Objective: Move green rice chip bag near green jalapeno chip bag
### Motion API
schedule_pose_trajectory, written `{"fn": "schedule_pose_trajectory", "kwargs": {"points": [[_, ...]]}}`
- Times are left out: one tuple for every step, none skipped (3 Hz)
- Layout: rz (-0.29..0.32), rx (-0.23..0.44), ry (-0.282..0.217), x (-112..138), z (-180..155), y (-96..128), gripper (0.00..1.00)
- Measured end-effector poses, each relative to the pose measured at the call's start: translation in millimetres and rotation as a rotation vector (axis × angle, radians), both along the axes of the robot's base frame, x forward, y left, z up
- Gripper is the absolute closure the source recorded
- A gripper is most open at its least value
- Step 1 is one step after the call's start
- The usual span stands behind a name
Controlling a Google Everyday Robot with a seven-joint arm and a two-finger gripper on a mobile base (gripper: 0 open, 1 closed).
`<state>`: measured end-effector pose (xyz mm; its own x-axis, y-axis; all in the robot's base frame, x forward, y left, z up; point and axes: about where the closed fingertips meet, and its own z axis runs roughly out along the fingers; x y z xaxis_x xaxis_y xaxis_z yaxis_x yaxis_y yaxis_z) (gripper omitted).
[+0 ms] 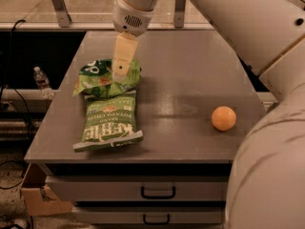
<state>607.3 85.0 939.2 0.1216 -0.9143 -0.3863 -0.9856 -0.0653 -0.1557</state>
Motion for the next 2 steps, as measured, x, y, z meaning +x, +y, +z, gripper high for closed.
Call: {"fn": "schedule_pose_trajectory", "kwargs": {"points": [[0.048, -0.036, -0.057, -3.6, 17.0, -8.3, 0.0], [0.048, -0.036, -0.057, -3.6, 17.0, -8.2, 0.0]]}}
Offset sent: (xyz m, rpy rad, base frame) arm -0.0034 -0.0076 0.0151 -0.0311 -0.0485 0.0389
